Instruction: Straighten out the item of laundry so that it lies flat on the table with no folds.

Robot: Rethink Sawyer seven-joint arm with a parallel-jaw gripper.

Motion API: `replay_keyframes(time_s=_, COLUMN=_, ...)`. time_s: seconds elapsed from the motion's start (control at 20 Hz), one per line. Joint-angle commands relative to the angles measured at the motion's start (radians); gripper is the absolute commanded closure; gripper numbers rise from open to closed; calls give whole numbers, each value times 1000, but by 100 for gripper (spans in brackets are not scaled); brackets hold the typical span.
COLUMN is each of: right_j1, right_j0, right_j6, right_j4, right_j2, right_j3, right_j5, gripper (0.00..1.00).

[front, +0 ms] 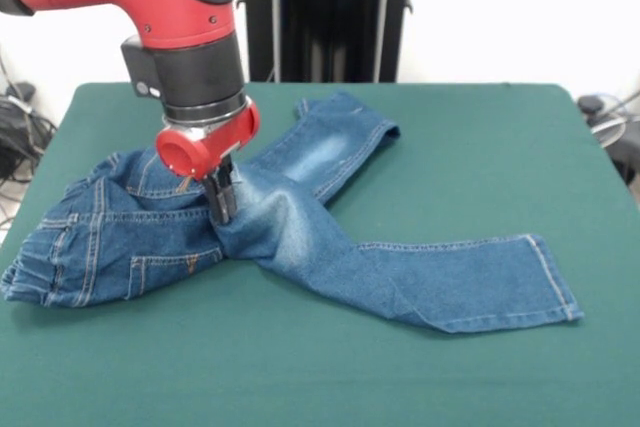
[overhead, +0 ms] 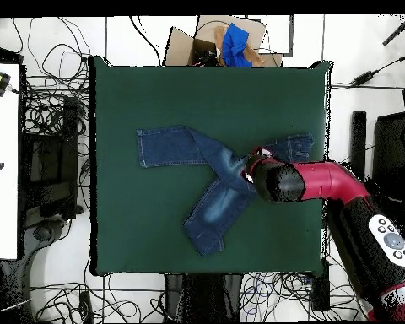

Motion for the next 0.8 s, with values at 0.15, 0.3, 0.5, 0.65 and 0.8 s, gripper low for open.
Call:
replay_keyframes(time_s=0.15, right_j1=-13, right_j0=52, right_j6=-23, right_j4=-94, right_j2=-66, right_j3=62, right_j5=39, gripper=100)
replay_keyframes(time_s=0.3, right_j1=8, right_j0=42, right_j6=-10, right_j4=-75, right_j2=-67, right_j3=48, right_j5=37, gripper=100)
replay_keyframes(time_s=0.5, right_j1=14, right_j0=37, right_j6=23, right_j4=-57, right_j2=-76, right_j3=38, right_j5=28, gripper=0)
replay_keyframes(time_s=0.65, right_j1=4, right_j0=49, right_j6=26, right_j4=-55, right_j2=-84, right_j3=31, right_j5=47, gripper=0)
replay_keyframes(time_s=0.8, right_j1=1, right_j0=46, right_j6=11, right_j4=-50, right_j2=-83, right_j3=32, right_j5=58, gripper=0)
